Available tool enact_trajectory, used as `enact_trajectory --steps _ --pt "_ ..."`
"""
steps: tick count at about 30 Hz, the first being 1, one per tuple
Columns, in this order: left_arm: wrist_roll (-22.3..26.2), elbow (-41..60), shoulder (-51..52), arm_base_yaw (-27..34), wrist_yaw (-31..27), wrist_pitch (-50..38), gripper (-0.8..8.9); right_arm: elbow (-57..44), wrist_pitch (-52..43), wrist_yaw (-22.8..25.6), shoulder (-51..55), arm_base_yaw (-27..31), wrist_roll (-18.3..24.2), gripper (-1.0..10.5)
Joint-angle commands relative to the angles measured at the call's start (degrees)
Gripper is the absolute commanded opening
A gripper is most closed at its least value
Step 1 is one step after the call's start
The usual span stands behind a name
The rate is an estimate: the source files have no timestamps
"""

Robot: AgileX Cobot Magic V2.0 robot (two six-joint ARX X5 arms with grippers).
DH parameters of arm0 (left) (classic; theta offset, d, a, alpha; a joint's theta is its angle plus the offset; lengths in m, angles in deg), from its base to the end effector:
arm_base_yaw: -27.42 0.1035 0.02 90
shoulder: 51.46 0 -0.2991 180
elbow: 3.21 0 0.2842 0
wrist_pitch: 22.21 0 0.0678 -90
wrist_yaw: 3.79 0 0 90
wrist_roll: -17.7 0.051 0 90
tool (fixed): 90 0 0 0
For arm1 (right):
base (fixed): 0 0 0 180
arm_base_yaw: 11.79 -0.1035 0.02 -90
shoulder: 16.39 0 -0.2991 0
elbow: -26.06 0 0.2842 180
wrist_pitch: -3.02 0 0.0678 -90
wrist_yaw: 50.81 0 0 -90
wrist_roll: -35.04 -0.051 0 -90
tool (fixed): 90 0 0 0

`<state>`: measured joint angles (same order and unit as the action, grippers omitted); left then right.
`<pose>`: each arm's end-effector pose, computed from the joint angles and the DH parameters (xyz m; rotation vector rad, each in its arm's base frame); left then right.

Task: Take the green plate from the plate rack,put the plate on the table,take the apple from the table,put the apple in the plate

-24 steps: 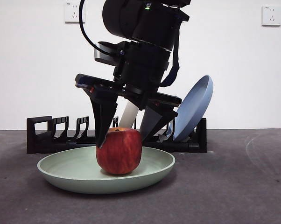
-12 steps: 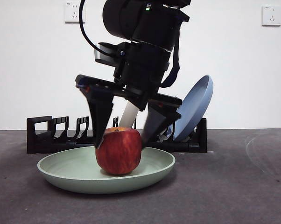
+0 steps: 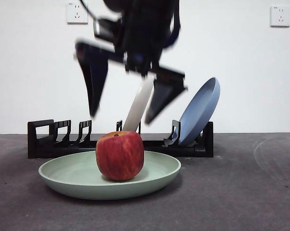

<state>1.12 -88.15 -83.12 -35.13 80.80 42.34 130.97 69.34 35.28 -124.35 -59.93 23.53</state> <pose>0.0281 -0.0436 0.4651 -0.1498 0.3117 -0.9595 0.2896 0.3284 0.2618 -0.3031 1.2223 0.6673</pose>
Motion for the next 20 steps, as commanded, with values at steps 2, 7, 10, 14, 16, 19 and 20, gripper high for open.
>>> enact_trajectory --steps 2,7,10,14,16,19,20 --pt "-0.3 0.2 -0.2 0.0 -0.2 -0.1 1.65 8.2 9.8 -2.1 -0.4 -0.2 4.7 5.0" --pt "-0.3 0.2 -1.0 0.0 -2.4 0.3 1.65 14.8 18.0 -1.9 2.6 -0.2 8.4 5.0" --pt "-0.3 0.2 -2.3 0.0 -5.1 1.2 1.65 15.4 20.4 -1.7 6.4 -0.2 8.7 5.0" --pt "0.0 0.2 -4.7 0.0 -5.4 1.6 1.65 15.4 24.3 0.6 12.6 -0.2 8.8 5.0" --pt "0.3 0.2 -6.2 0.0 -6.6 1.6 1.65 15.0 24.8 1.9 16.3 -0.2 8.7 5.0" --pt "0.3 0.2 -8.4 0.0 -8.4 1.6 1.65 15.0 24.9 1.9 21.8 -0.2 8.7 5.0" --pt "0.3 0.2 -9.1 0.0 -8.4 1.6 1.65 15.0 24.9 1.9 23.7 -0.2 8.7 5.0"
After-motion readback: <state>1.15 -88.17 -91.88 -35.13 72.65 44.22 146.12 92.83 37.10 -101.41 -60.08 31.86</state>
